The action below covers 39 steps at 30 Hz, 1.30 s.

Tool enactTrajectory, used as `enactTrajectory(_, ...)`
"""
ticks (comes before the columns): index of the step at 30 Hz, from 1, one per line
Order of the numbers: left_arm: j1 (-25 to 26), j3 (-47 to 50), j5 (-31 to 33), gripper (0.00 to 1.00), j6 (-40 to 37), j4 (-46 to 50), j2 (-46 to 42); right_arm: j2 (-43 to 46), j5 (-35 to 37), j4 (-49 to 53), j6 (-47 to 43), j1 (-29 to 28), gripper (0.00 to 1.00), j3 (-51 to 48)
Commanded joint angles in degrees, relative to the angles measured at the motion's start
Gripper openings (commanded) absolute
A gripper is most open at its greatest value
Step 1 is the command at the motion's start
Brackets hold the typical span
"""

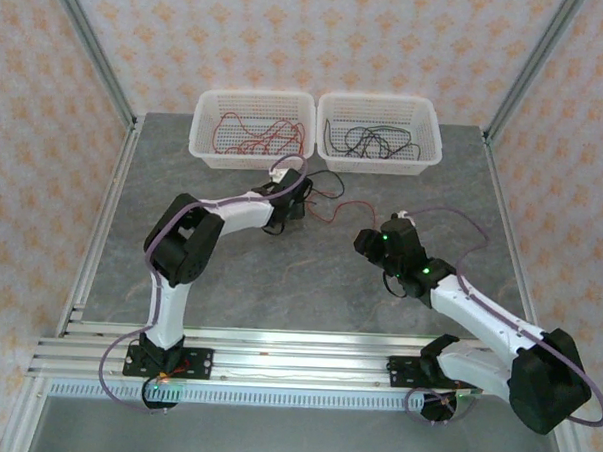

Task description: Untangle the cables

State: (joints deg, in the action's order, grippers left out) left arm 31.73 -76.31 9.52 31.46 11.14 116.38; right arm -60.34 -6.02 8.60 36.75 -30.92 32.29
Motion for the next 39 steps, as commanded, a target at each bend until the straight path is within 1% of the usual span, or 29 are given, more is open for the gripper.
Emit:
enactTrajectory(1, 0.7, 2.2, -0.9, 0.61, 1.5, -2.2, -4.6, 0.9, 0.2, 1.2, -0.2, 0.3, 0.55, 1.0)
enactTrajectory(3, 0.6, 3.6, -2.5, 0.62, 1.8, -3.5, -6.2, 0.6, 0.2, 1.1, -0.4, 0.3, 0.55, 1.1)
enactTrajectory(4, 0.6, 3.6, -3.3, 0.62, 3.7, -3.8, -6.6, 0.4, 0.2, 0.9, -0.5, 0.3, 0.55, 1.2)
enactTrajectory(7, 0.6, 0.9, -4.4, 0.63, 4.1, -3.2, -5.4, -0.2, -0.3, 0.7, -0.7, 0.3, 0.55, 1.2)
enactTrajectory(10, 0.6, -3.8, -3.6, 0.63, 4.2, -1.3, -2.3, 0.0, -0.4, 0.4, -0.7, 0.3, 0.55, 0.7)
enactTrajectory(16, -0.1, -14.5, -2.6, 0.61, 5.2, 3.9, 6.8, 1.3, 0.1, 0.8, -0.4, 0.3, 0.55, -0.5)
enactTrajectory(21, -1.1, -18.2, -2.0, 0.57, 7.8, 5.4, 11.0, 2.5, 0.7, 1.4, -0.3, 0.3, 0.55, -0.9)
enactTrajectory(29, -1.1, -19.0, -0.3, 0.56, 8.6, 7.0, 13.5, 2.7, 0.7, 1.3, -0.2, 0.4, 0.55, -1.1)
enactTrajectory(31, -1.1, -19.3, -0.1, 0.53, 8.4, 7.5, 14.9, 2.8, 0.7, 1.3, -0.2, 0.3, 0.55, -1.1)
enactTrajectory(36, -1.1, -18.2, -0.6, 0.42, 7.8, 9.0, 17.4, 3.4, 1.1, 1.8, -0.2, 0.3, 0.55, -1.1)
enactTrajectory(39, -0.9, -13.4, -1.1, 0.39, 7.3, 8.7, 15.7, 3.9, 1.3, 2.4, -0.2, 0.3, 0.55, -0.9)
